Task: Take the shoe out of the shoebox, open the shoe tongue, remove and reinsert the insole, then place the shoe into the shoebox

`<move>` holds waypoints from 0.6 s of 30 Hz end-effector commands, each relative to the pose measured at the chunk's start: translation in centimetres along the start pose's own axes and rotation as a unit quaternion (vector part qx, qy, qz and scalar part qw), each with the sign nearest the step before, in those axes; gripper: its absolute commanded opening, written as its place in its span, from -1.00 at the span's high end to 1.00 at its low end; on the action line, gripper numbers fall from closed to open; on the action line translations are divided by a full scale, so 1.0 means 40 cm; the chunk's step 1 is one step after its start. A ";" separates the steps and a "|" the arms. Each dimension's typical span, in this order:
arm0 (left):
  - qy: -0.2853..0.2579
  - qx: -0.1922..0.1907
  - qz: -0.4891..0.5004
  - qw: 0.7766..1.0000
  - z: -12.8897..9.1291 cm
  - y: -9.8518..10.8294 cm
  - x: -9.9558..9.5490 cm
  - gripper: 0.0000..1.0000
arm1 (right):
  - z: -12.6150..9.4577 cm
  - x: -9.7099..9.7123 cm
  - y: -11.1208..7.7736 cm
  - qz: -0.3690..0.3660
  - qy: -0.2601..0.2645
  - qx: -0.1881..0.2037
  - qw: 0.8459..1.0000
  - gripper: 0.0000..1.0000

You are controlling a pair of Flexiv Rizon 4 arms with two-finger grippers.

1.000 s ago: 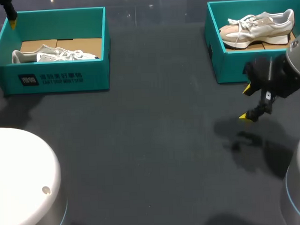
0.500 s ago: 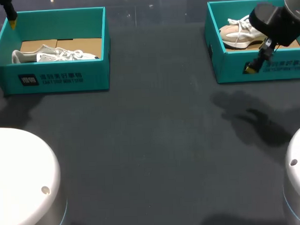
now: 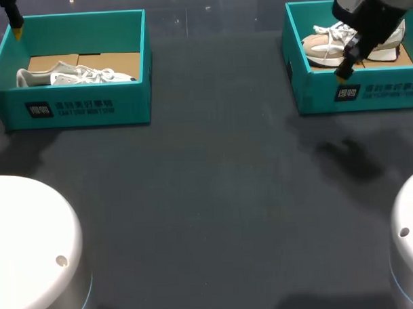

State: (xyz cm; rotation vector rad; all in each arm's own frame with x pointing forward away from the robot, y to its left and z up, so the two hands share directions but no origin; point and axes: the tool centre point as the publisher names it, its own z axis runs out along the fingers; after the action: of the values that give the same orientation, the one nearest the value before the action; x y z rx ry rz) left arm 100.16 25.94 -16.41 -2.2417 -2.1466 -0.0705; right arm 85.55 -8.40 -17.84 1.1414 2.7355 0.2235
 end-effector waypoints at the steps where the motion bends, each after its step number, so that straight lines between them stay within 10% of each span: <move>1: 0.001 0.000 0.001 1.000 -0.001 -0.001 0.001 -1.00 | 0.026 -0.142 0.084 0.104 0.017 0.108 0.989 -1.00; 7: 0.001 0.000 0.001 1.000 -0.001 -0.001 0.001 -1.00 | 0.018 -0.280 0.140 0.262 -0.027 0.193 0.945 -1.00; 18: 0.001 0.000 0.001 1.000 -0.001 -0.001 0.001 -1.00 | 0.018 -0.280 0.140 0.262 -0.027 0.193 0.945 -1.00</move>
State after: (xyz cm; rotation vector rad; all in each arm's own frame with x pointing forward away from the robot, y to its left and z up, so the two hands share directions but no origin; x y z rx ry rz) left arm 100.17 25.93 -16.41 -2.2417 -2.1464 -0.0708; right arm 96.87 -13.08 -16.54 1.8616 2.3810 -0.0603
